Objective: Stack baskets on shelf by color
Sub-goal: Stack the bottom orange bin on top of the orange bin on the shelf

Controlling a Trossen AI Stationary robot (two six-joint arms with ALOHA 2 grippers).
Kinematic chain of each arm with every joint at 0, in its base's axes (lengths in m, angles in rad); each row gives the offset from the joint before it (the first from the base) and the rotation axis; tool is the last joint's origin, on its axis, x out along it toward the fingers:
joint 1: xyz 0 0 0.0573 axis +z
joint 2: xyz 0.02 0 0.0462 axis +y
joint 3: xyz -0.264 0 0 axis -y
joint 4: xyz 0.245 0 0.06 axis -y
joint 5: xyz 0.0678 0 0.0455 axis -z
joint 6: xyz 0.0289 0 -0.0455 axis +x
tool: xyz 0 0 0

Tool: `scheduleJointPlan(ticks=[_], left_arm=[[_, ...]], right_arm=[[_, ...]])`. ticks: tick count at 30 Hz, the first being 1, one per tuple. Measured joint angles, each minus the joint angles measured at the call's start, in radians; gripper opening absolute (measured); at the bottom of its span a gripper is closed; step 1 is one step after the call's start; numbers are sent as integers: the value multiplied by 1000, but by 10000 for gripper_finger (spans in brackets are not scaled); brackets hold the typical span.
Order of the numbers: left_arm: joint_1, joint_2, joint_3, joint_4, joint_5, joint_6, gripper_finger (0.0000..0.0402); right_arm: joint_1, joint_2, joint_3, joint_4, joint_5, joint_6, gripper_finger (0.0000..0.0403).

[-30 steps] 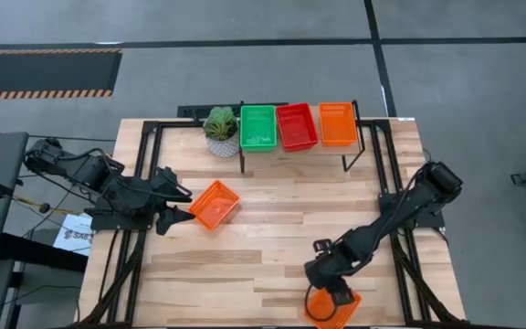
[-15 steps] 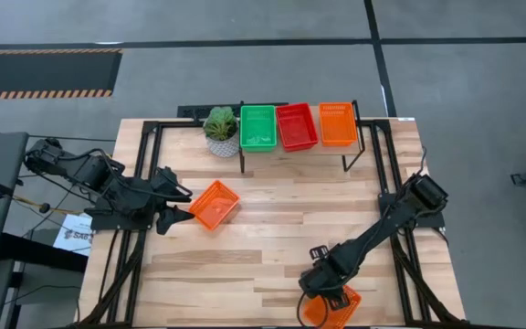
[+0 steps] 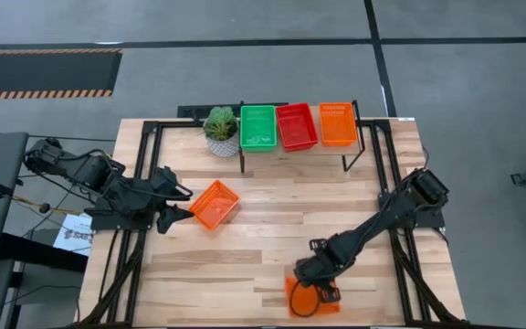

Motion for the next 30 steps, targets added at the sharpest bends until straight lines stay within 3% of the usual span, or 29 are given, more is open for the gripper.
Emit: scheduleJointPlan(ticks=[5, 9, 15, 18, 23, 27, 30], left_arm=[[0, 0, 0, 0, 0, -13, 274], [0, 0, 0, -15, -1, -25, 274], [0, 0, 0, -43, -1, -51, 274], [0, 0, 0, -50, -1, -52, 274], [0, 0, 0, -51, -1, -52, 274], [0, 0, 0, -51, -2, -52, 274], [0, 0, 0, -51, -2, -52, 274]], right_arm=[[-66, -92, 0, 14, 38, 45, 6], [-142, -243, 0, -3, 118, 110, 6], [-308, -532, 1, -114, 351, 404, 7], [-414, -652, 1, -169, 417, 526, 7], [-641, -791, 1, -255, 447, 601, 5], [-838, -842, 1, -279, 438, 548, 6], [-994, -843, 10, -283, 363, 464, 4]])
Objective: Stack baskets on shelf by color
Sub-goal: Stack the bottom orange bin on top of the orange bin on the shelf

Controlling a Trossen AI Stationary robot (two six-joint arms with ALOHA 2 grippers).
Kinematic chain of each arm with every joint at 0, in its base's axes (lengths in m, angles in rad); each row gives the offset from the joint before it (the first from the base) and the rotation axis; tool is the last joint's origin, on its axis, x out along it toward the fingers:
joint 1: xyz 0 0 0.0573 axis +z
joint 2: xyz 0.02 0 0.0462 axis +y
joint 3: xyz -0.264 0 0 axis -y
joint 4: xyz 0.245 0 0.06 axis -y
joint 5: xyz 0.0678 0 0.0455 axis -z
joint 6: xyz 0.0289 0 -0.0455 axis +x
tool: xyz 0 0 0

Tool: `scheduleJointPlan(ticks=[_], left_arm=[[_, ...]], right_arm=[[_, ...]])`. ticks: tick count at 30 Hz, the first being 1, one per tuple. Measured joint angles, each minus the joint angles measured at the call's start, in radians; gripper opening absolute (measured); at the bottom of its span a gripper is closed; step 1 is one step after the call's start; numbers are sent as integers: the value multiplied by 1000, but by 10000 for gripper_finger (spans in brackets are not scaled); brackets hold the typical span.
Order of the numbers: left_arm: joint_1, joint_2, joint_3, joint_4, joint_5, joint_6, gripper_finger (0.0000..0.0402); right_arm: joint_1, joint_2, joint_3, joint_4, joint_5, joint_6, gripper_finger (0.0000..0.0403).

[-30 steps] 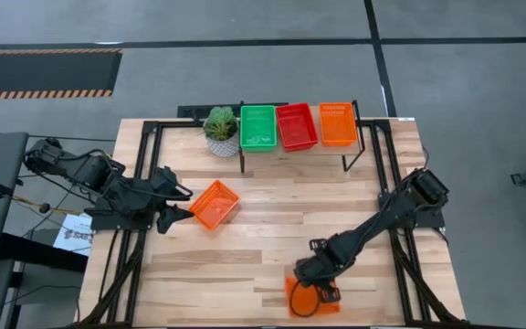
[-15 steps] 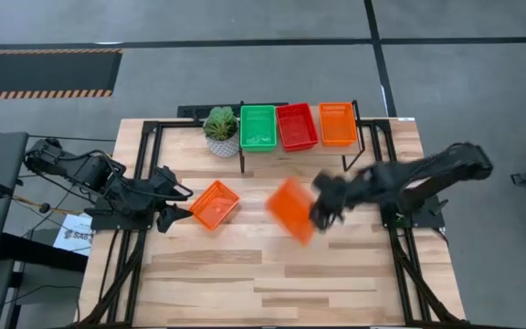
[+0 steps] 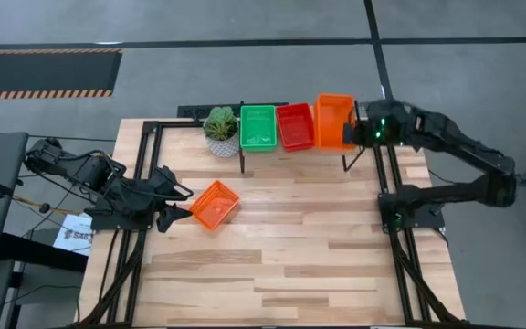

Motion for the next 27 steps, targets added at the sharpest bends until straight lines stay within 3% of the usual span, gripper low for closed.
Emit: scheduleJointPlan(ticks=[5, 10, 27], left_arm=[[0, 0, 0, 0, 0, 0, 274], [0, 0, 0, 0, 0, -4, 274], [0, 0, 0, 0, 0, -8, 274]], right_arm=[[-207, 57, 47, -10, -161, -130, 5], [-332, 141, 109, -88, -235, -230, 5], [-466, 265, 143, -180, -270, -344, 10]])
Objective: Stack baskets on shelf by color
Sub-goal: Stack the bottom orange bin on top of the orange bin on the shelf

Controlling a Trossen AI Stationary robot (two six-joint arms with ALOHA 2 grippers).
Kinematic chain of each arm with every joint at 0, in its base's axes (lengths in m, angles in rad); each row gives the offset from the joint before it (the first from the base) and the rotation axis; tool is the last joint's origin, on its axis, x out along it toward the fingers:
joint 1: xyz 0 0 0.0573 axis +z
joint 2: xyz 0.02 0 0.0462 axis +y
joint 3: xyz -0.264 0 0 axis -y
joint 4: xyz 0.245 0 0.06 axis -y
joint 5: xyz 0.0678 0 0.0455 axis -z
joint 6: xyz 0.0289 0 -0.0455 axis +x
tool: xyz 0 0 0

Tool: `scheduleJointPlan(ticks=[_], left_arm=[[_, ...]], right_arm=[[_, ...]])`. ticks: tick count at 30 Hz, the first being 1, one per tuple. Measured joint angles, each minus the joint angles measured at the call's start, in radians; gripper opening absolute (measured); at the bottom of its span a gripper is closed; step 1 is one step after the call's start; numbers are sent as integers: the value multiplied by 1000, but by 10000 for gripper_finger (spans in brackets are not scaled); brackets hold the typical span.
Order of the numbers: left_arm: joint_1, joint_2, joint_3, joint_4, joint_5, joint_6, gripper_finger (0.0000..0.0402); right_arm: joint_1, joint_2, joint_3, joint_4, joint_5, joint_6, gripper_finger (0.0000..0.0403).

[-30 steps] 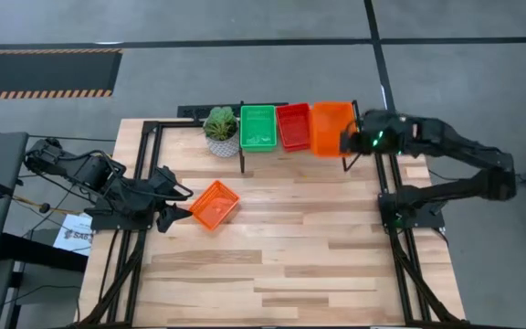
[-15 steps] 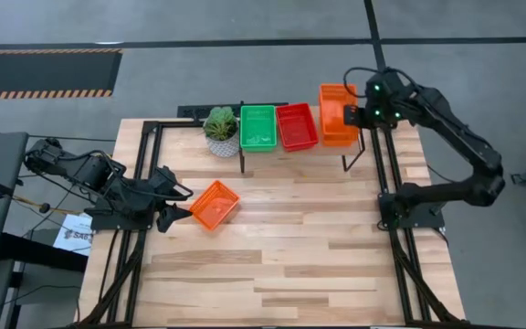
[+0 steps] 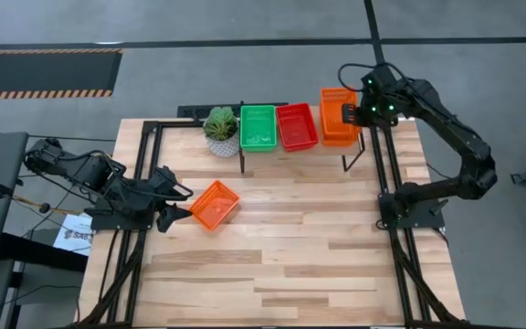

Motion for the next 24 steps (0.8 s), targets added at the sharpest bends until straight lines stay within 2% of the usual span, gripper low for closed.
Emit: scheduleJointPlan(ticks=[10, 18, 24], left_arm=[[0, 0, 0, 0, 0, 0, 274], [0, 0, 0, -1, 0, 0, 274], [0, 0, 0, -1, 0, 1, 274]], right_arm=[[-2, 65, 0, -1, 1, -31, 20], [-2, 99, -1, -7, 2, -56, 14], [-8, 89, -1, -15, 5, -55, 45]])
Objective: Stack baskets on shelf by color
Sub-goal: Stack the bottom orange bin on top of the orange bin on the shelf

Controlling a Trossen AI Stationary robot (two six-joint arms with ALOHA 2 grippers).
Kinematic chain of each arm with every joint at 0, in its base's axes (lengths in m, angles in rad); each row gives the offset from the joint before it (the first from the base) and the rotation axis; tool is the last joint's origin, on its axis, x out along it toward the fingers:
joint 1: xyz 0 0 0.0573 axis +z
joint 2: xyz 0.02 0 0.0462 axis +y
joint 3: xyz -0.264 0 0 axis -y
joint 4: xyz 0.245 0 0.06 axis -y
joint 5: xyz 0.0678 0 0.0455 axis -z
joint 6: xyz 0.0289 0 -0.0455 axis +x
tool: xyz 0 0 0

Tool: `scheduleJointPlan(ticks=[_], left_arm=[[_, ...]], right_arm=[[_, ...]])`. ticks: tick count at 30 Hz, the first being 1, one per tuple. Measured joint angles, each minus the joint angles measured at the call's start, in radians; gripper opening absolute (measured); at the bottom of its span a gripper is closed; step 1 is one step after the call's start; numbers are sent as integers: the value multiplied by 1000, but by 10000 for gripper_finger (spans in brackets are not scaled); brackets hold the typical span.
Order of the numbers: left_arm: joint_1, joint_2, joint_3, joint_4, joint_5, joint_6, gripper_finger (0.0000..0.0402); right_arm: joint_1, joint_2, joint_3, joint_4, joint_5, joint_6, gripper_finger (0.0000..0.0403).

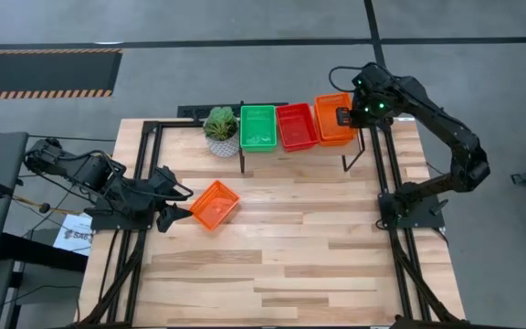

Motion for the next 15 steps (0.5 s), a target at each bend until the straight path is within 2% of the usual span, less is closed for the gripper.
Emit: scheduleJointPlan(ticks=[15], left_arm=[[0, 0, 0, 0, 0, 9, 274]], right_arm=[[-5, -1, 0, -28, 3, -21, 115]])
